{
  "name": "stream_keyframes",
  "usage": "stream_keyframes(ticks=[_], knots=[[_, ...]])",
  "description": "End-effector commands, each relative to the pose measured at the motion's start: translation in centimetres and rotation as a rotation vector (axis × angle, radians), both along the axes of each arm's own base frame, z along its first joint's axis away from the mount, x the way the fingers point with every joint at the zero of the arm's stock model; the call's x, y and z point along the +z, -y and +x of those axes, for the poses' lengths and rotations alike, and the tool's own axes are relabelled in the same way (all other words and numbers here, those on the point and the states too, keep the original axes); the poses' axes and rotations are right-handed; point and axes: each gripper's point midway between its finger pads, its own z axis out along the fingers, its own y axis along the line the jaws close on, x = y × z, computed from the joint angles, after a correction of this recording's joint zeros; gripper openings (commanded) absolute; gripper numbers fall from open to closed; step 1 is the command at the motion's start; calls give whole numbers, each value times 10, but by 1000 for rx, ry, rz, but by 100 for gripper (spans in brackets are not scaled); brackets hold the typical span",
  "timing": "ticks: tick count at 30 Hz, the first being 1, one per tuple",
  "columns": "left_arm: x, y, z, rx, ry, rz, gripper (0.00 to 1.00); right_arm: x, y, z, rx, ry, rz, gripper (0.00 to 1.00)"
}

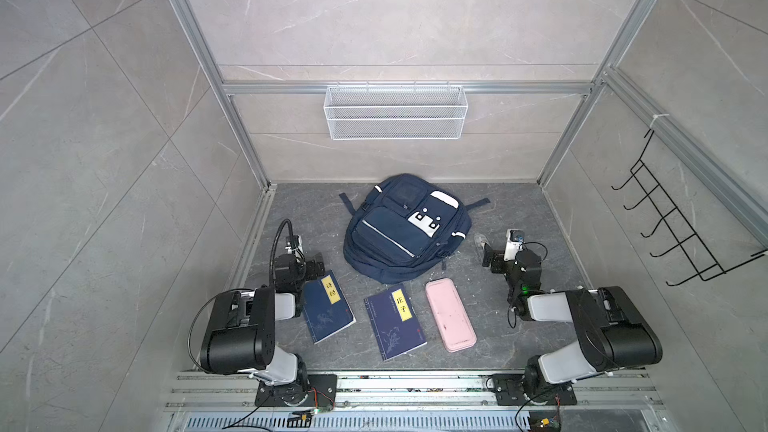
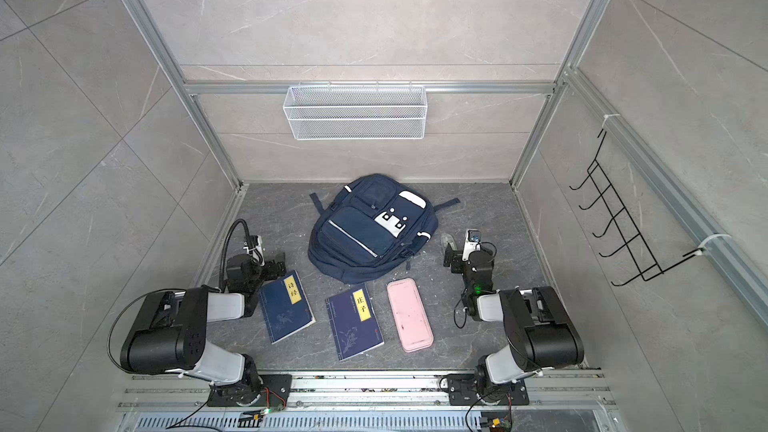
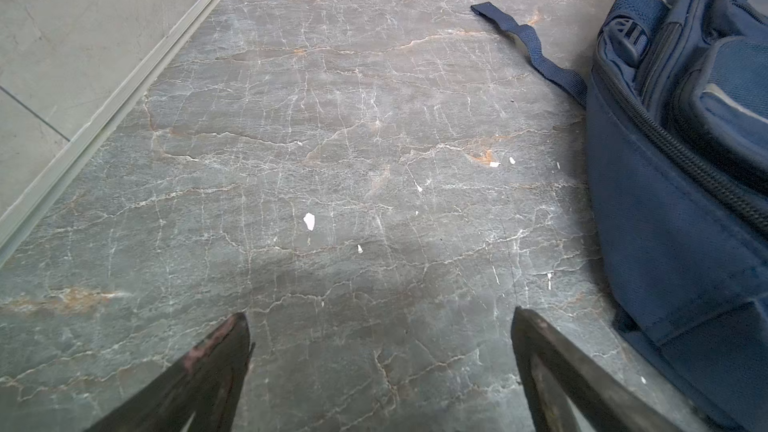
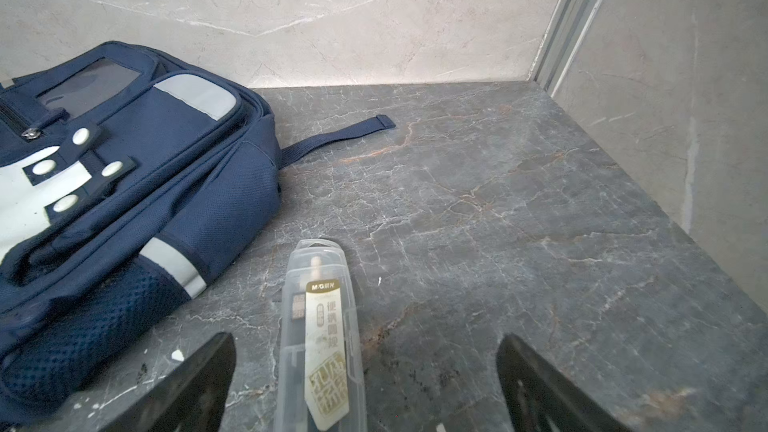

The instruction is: Pack the student bag

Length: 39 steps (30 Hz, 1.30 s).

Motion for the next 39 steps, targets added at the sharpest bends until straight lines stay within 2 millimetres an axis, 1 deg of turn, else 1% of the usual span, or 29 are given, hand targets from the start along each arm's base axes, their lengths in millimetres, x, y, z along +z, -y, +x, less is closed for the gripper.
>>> stream_keyframes(ticks=[1,27,39], knots=[[24,1,12,-22,86,24,100,3,-2,4,15,5,-3,99],[24,-1,11,-12,85,39,100,2,1,6,15,-4,12,99],[27,3,7,-12,114,67,100,2,1,5,14,-1,10,100]])
